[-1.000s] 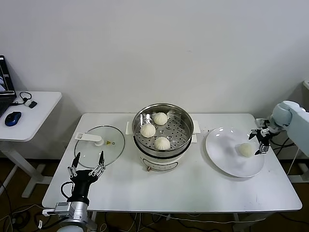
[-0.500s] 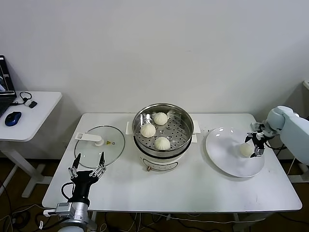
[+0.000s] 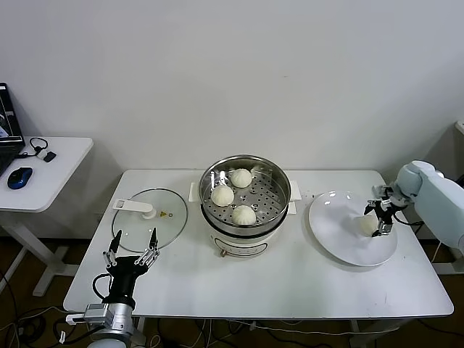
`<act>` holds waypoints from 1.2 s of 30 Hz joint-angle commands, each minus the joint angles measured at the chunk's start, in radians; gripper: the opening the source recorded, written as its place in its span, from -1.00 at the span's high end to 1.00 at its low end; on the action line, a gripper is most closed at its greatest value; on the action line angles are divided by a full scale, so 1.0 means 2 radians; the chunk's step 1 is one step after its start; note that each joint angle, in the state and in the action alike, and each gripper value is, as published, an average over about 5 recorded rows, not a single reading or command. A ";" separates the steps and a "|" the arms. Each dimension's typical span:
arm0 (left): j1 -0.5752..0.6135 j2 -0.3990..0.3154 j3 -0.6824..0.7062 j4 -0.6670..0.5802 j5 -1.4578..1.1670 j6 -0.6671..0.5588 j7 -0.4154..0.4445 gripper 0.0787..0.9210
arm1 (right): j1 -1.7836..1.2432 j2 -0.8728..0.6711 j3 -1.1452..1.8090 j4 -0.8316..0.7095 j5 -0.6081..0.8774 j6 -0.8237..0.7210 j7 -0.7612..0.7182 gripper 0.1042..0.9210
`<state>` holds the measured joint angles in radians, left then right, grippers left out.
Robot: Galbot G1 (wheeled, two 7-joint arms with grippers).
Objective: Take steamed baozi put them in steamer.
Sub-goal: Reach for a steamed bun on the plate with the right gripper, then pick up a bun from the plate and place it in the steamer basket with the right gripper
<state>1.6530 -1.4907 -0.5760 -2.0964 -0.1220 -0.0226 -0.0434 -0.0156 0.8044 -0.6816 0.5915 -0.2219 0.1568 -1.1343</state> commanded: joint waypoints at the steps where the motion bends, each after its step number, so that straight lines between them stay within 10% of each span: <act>1: 0.000 0.000 0.000 0.000 0.000 0.000 0.000 -0.77 | -0.002 0.004 0.007 -0.007 -0.005 0.001 -0.004 -0.75; 16: 0.000 -0.001 0.000 -0.001 0.000 0.000 -0.001 -0.77 | 0.017 -0.006 -0.008 0.012 0.013 0.000 -0.010 -0.37; 36: 0.004 -0.003 0.010 0.002 0.006 -0.008 -0.001 -0.77 | 0.288 -0.020 -0.282 0.144 0.302 -0.108 -0.030 -0.36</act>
<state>1.6585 -1.4958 -0.5670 -2.0974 -0.1165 -0.0319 -0.0458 0.2696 0.7678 -0.9644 0.7596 0.0806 0.0481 -1.1854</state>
